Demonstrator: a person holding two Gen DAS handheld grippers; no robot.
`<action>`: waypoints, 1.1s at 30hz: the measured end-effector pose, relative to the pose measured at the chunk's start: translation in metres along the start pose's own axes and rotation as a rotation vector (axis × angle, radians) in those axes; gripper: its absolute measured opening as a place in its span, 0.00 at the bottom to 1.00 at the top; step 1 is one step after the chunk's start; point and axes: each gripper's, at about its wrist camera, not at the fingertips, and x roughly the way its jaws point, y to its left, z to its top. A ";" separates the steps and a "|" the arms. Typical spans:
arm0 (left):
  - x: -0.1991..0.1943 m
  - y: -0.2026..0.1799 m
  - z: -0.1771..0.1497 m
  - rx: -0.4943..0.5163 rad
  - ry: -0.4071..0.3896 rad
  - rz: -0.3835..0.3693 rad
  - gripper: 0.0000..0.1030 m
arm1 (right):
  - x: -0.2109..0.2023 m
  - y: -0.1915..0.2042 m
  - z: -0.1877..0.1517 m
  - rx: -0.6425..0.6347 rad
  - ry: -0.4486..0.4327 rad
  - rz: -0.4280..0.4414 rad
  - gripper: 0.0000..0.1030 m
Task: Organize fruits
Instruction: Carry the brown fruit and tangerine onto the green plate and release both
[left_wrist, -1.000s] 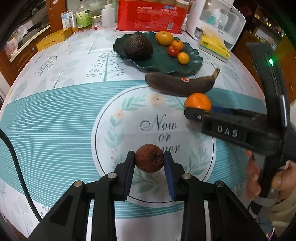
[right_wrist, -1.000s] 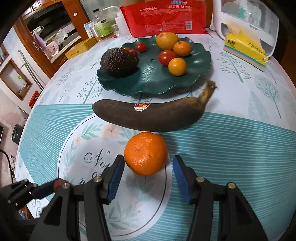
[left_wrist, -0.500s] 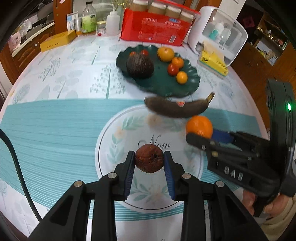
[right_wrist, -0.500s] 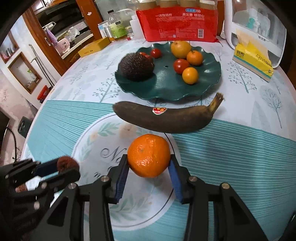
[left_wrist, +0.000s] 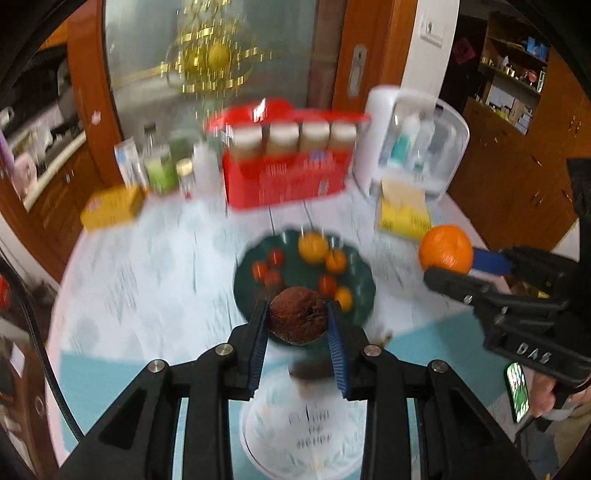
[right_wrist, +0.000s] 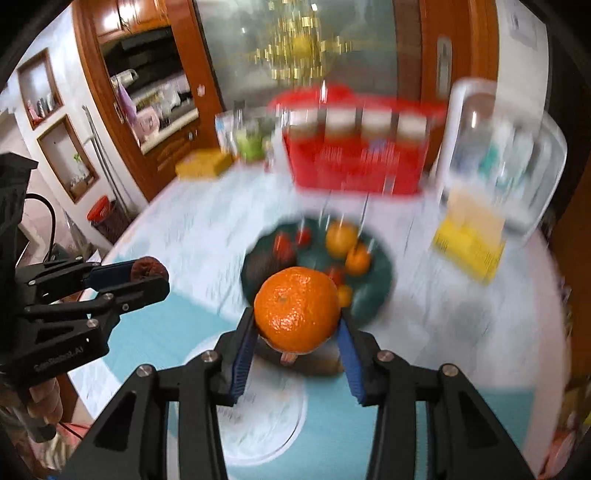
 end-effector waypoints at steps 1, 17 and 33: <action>-0.001 0.000 0.012 0.009 -0.011 0.006 0.29 | -0.005 -0.003 0.015 -0.009 -0.020 -0.006 0.42; 0.169 0.011 0.064 0.104 0.225 0.067 0.29 | 0.156 -0.036 0.034 0.001 0.207 0.036 0.42; 0.269 0.016 0.031 0.147 0.358 0.024 0.29 | 0.225 -0.007 -0.023 -0.074 0.271 0.124 0.44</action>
